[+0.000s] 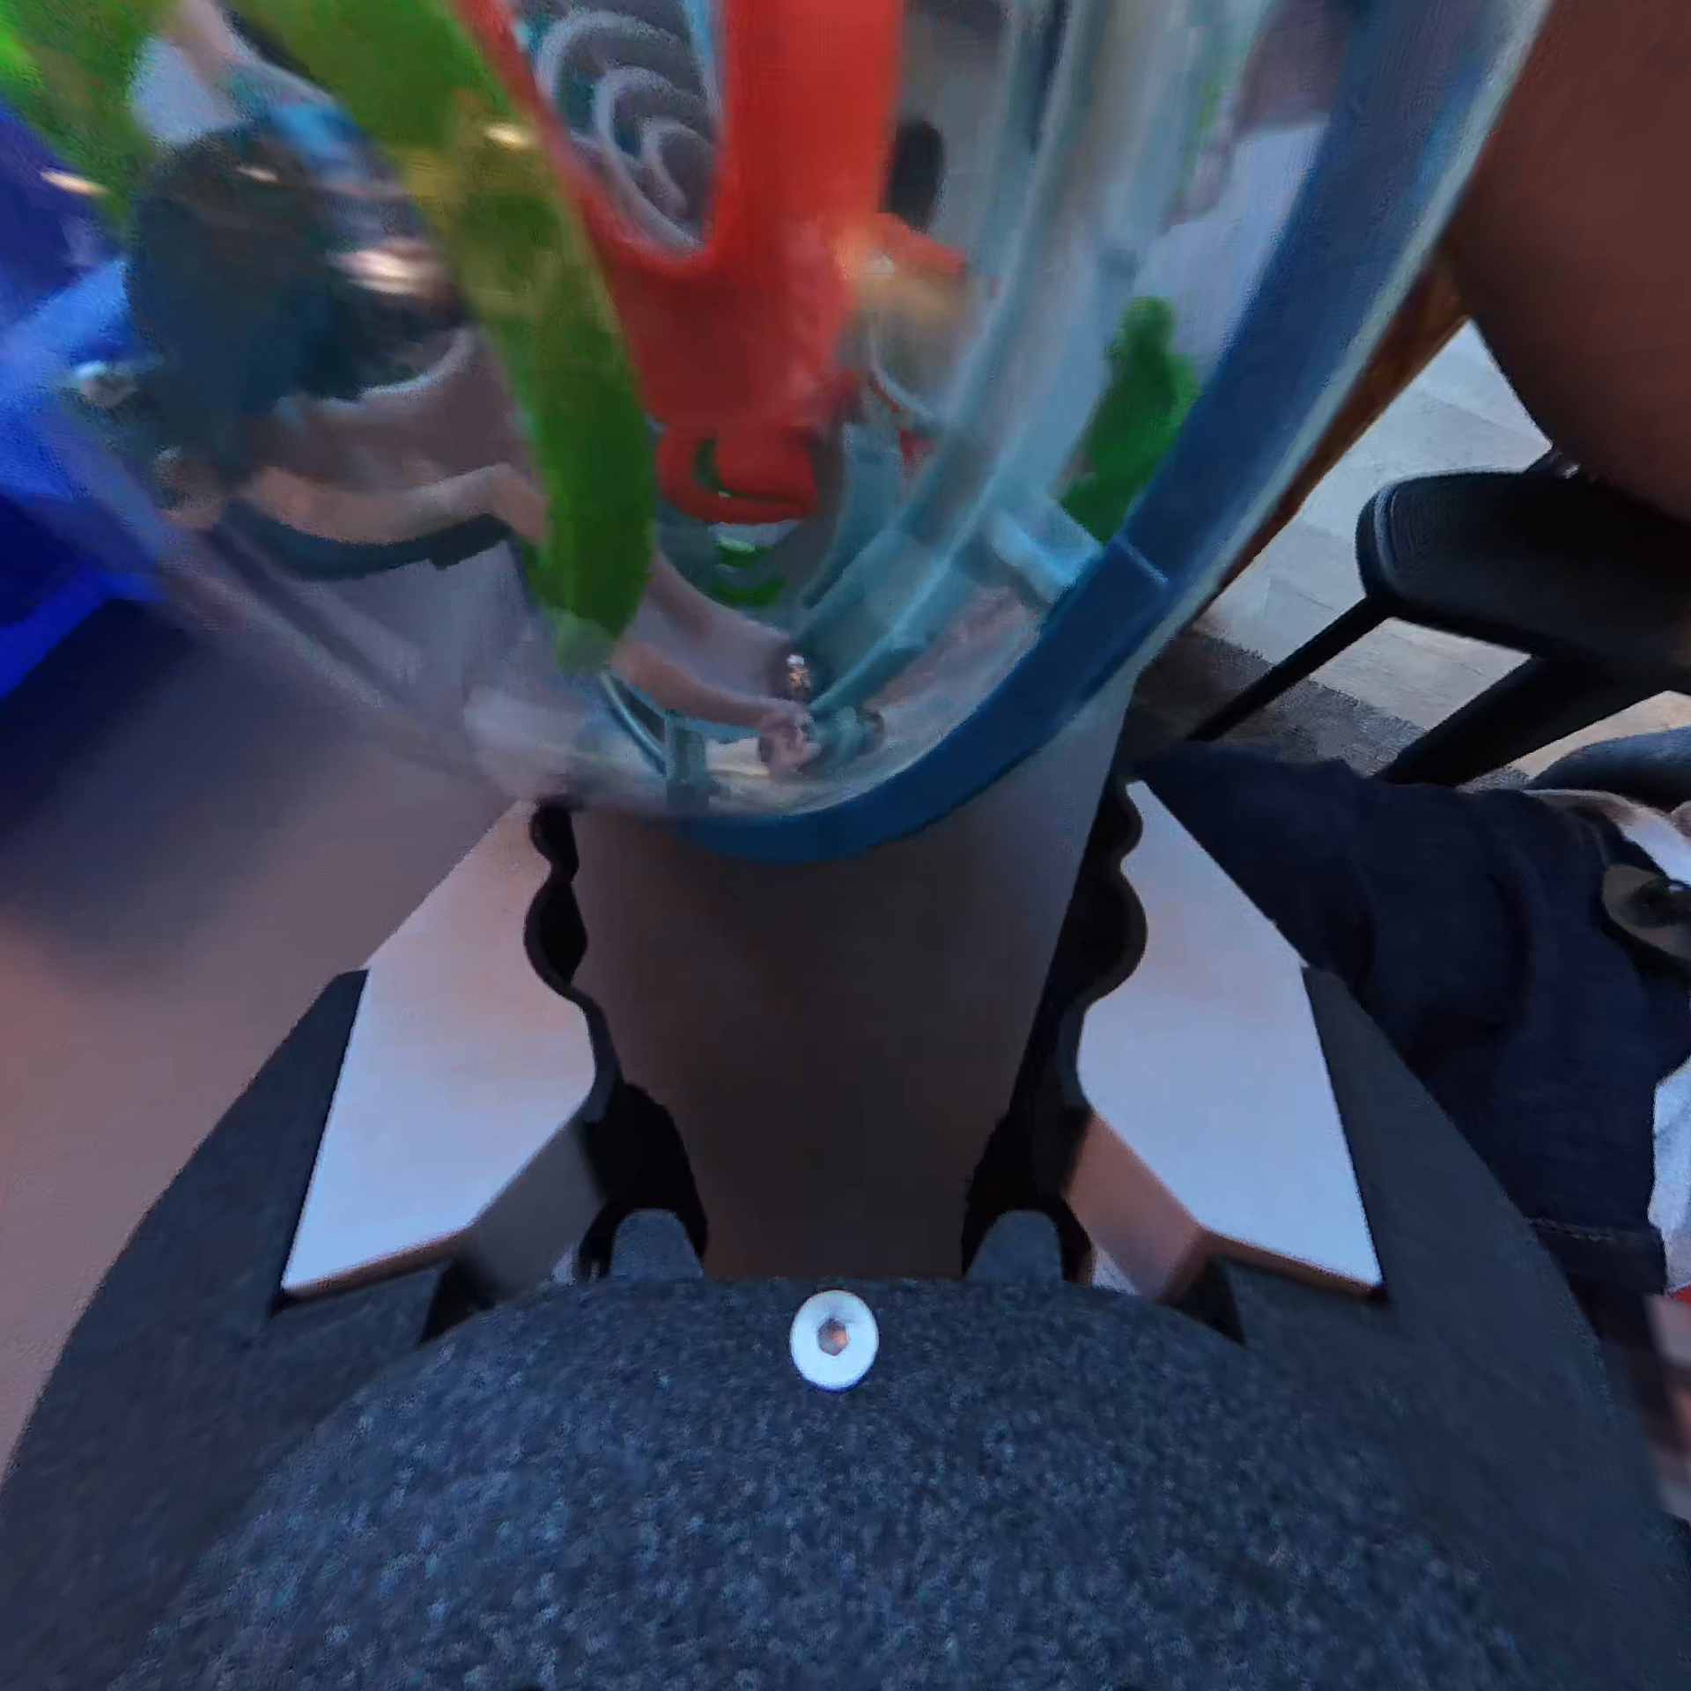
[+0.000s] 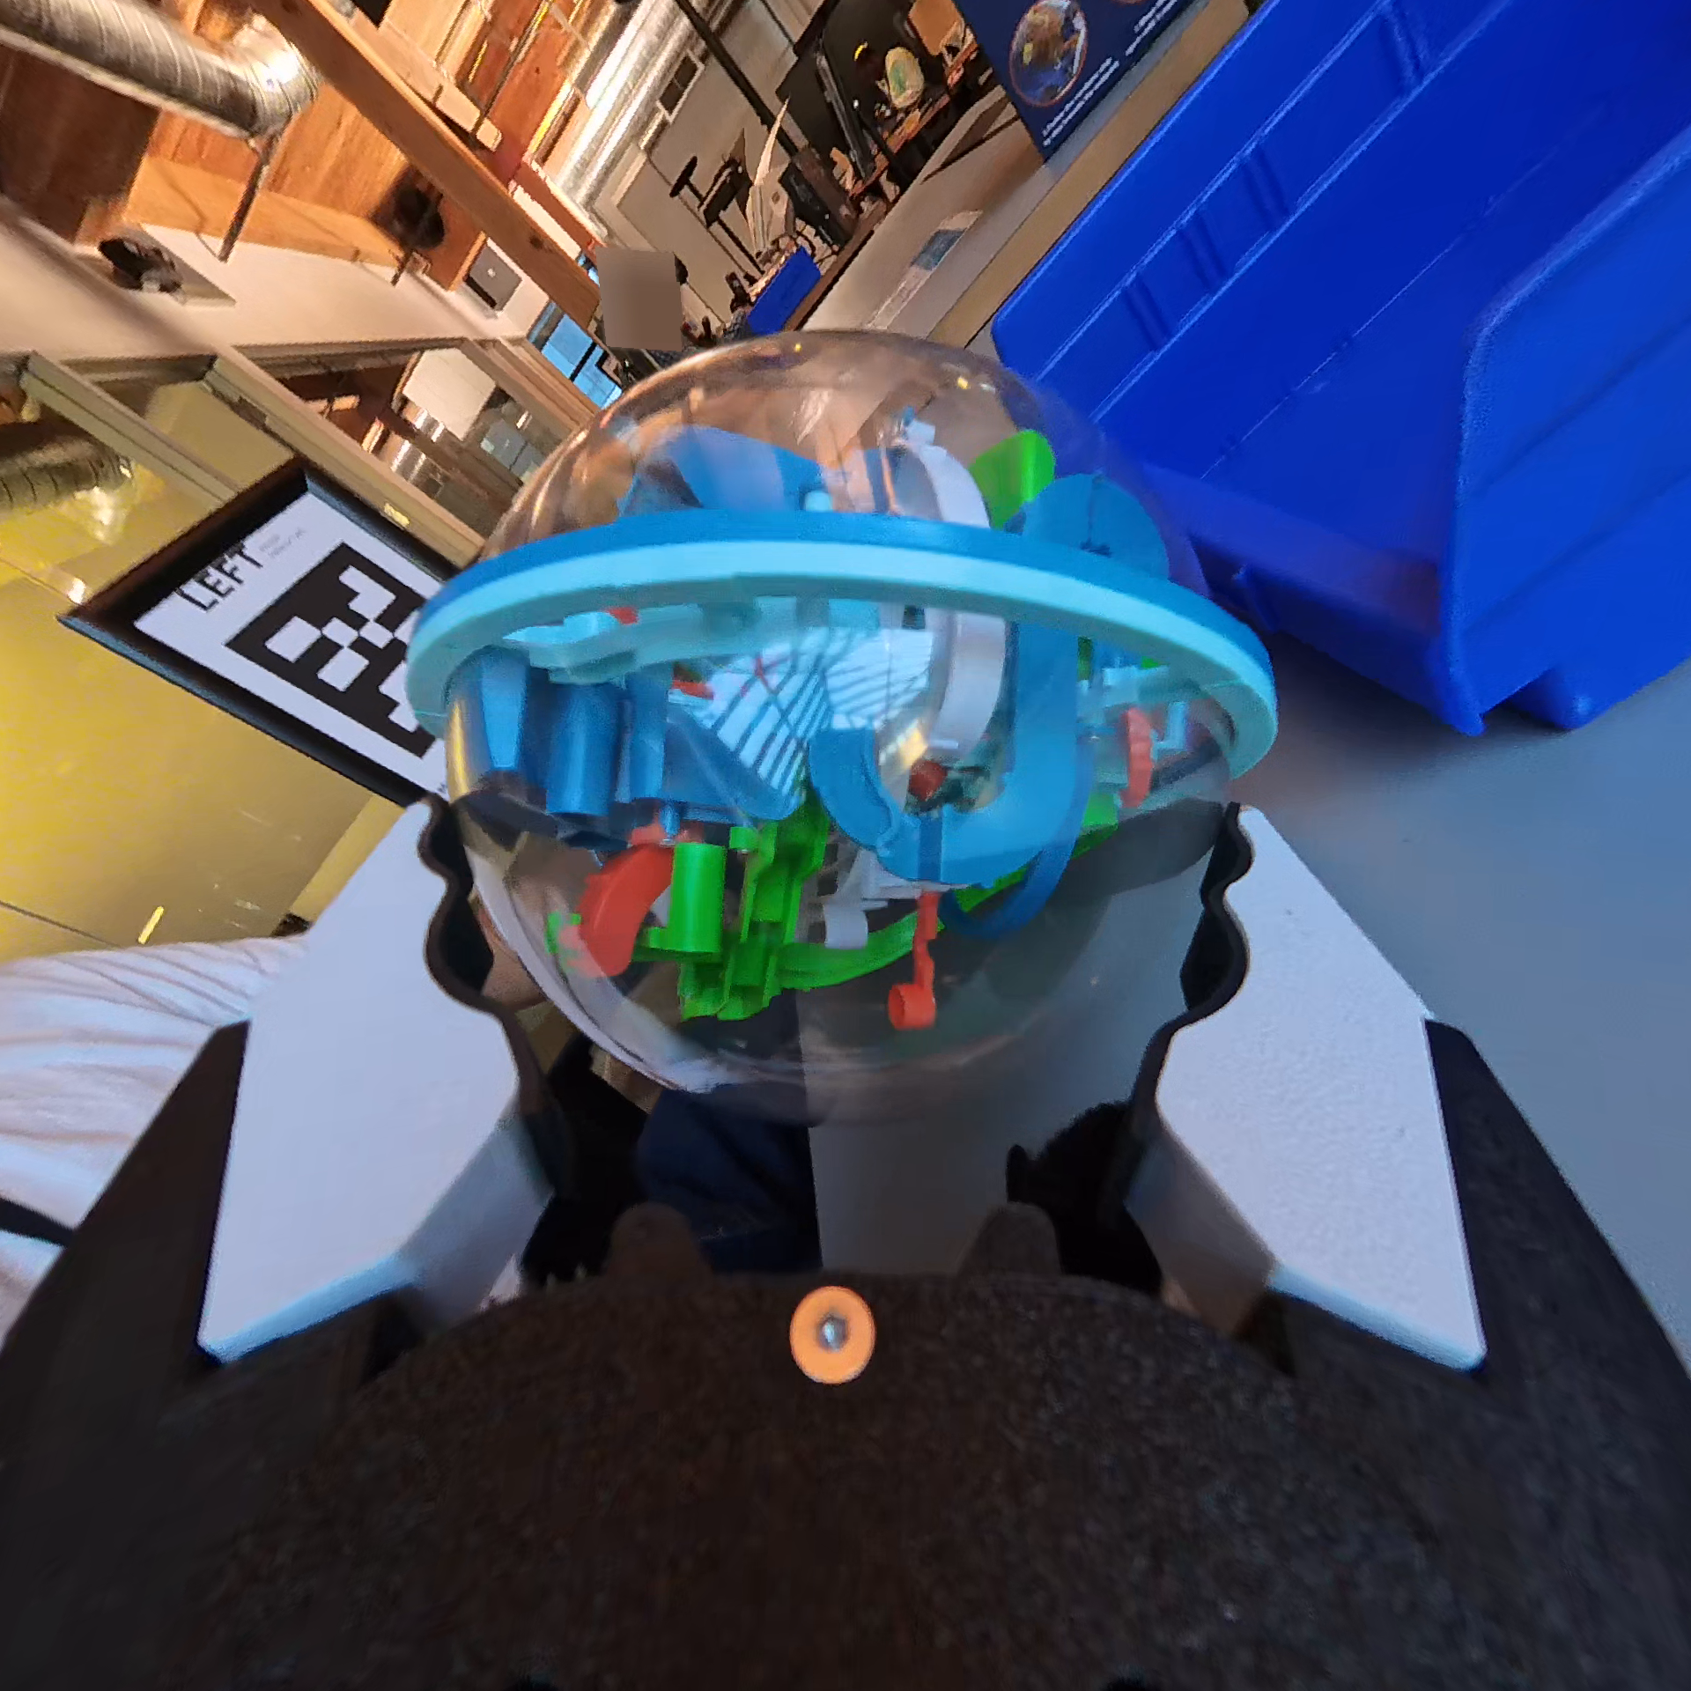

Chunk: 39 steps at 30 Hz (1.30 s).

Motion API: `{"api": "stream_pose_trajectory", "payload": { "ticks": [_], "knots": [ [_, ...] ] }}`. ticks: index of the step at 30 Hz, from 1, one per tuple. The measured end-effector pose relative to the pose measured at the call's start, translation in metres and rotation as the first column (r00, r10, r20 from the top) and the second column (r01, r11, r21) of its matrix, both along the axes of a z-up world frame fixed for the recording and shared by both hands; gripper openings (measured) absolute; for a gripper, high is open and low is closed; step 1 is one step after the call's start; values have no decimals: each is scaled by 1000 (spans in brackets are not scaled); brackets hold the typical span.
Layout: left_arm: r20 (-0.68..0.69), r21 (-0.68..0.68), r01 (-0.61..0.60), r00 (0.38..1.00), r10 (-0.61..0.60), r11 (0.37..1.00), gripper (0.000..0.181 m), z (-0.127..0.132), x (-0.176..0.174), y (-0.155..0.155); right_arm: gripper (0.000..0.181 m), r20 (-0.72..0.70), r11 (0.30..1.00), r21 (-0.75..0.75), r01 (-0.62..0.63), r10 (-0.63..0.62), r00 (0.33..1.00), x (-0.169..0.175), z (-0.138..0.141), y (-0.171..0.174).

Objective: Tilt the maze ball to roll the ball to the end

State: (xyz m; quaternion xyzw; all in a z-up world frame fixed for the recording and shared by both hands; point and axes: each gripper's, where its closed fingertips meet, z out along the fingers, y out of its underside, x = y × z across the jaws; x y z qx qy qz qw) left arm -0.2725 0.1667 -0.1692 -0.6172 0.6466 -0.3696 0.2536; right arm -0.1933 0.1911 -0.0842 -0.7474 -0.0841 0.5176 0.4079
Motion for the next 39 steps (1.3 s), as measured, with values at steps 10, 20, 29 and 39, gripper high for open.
{"api": "stream_pose_trajectory", "payload": {
  "ticks": [10, 20, 29, 39],
  "knots": [
    [-21, 24, 42, 999, -42, 999, 150, 12, -14, 19, 149, -68, 998, -51, 30, -33, 997, 15, 3, 5],
    [151, 256, 179, 963, -222, 950, 159, 70, 24, 41, 148, -77, 997, -71, 26, -31, 997, 16, -4, 8],
    [185, 300, -36, 983, -21, 953, 153, 66, 44, 45, 153, -79, 986, 116, 117, -109, 991, 24, 10, 17],
    [218, 221, -155, 970, 107, 963, 151, 72, 53, 36, 153, 312, 851, 497, 172, -360, 879, 17, 10, -28]
  ]
}}
